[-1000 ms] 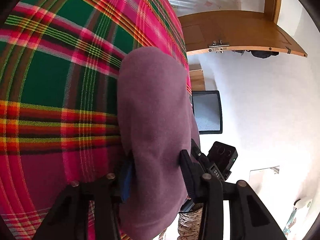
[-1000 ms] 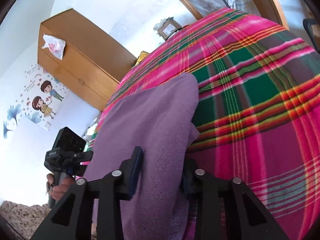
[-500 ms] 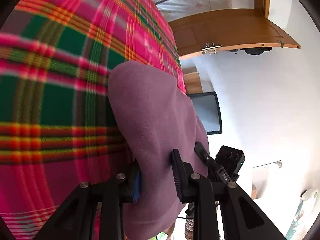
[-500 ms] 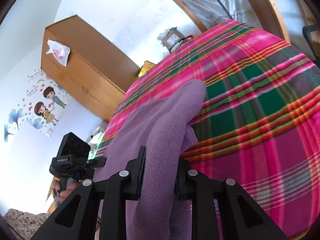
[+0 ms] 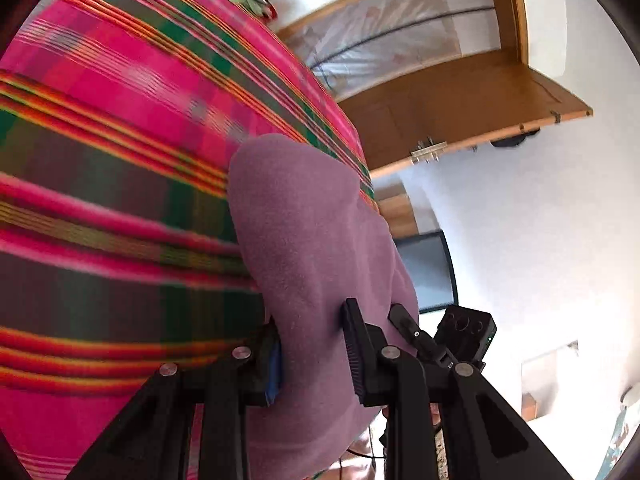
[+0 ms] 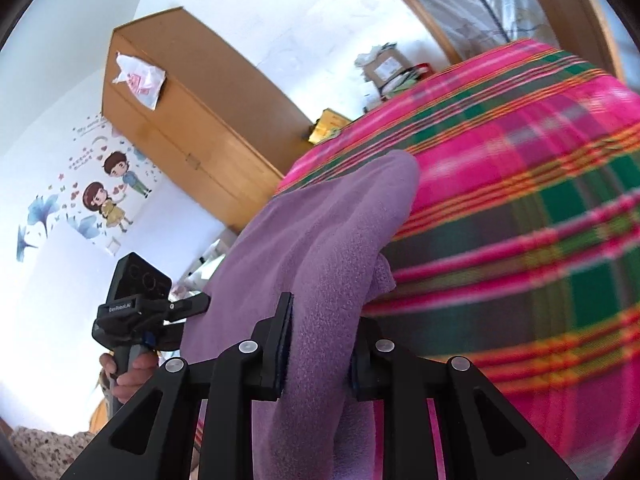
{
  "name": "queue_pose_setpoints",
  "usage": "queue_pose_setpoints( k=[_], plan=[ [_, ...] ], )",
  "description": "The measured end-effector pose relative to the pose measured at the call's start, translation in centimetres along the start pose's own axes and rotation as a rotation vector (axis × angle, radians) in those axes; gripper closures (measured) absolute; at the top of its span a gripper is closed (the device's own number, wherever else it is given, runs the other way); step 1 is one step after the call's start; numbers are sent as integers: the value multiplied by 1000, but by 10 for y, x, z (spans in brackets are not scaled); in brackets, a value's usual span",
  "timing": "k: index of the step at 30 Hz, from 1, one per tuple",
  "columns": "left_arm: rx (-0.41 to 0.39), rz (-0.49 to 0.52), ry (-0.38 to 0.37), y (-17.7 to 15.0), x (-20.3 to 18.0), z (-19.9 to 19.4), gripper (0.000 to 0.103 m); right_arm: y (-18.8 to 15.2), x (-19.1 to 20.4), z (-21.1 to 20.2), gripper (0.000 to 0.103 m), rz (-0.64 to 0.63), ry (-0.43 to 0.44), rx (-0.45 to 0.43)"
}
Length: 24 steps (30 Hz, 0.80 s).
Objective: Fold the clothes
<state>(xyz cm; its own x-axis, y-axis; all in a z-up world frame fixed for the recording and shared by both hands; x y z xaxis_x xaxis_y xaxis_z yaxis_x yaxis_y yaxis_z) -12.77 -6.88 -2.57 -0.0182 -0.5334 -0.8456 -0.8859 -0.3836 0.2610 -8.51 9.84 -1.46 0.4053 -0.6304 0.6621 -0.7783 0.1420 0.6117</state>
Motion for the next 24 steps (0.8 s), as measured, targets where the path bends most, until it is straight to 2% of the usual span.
queue_pose_setpoints(
  k=[8,16,21,24],
  plan=[
    [-123,-60,42,53,39,-47,76,16,38,81,80,-45,51,47],
    [-222,-105,101,90,81,-90,76,27,65,151,80,-57,98,79],
    [-255,-138,133,103,111,-109,76,24,75,187,80,-69,106,117],
    [-255,-166,154,105,130,-112,76,18,74,205,80,-82,82,146]
  ],
)
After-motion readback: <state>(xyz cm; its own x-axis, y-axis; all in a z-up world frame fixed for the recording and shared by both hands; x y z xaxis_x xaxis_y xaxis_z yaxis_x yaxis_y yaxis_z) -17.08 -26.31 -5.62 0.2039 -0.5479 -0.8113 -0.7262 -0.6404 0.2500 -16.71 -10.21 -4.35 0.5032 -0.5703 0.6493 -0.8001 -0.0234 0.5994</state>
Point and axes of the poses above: each gripper's, at about its wrist camera, not at the fingertips, and z roughly the way its jaws point, x to its left, y to its top, the point moved 10 cm from there along z, roughly the way its jaws point, and after that the axes turned 1 degree about -x, right-handed, at the moved point
